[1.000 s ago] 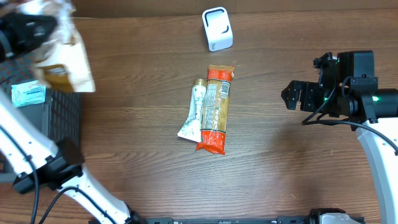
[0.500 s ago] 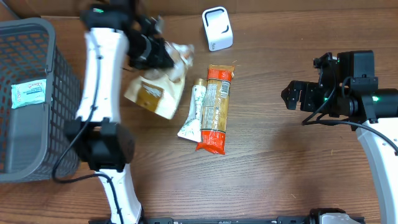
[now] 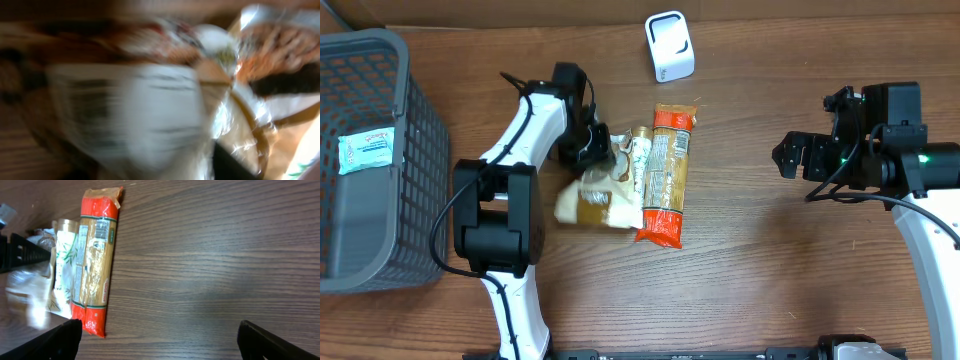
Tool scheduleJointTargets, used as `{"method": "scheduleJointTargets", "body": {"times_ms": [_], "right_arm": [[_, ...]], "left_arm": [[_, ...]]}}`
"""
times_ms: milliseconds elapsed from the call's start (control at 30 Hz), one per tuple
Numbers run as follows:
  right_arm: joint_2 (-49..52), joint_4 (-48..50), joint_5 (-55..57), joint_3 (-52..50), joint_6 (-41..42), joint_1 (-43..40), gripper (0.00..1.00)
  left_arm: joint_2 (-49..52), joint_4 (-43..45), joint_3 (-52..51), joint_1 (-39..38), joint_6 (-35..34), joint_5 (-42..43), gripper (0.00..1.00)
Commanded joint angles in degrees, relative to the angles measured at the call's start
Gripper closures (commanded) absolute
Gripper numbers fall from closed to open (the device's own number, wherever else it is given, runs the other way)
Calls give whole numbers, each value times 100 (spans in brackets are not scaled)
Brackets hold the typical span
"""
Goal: Scan the item barcode
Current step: 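Place the brown snack bag left of the white tube and release, then reach the left gripper into the basket toward the green wipes pack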
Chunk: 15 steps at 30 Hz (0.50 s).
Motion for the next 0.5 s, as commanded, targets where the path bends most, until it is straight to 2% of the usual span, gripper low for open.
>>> {"method": "scheduleJointTargets", "body": {"times_ms": [0,33,233,467], "right_arm": [[-2,63,39,-55,-7,26,0],[-2,81,37,-55,-7,26,0],[-2,120,37,-55,-4,26,0],[-2,122,37,-55,-4,26,0]], "left_arm": [[-39,-42,-155,-127,-177,175,4],[-42,-55,-153,-153,-177,175,0],[-251,-295,269,-160,-125,101,0],[-852,-1497,2374,195,533,-354,0]]}}
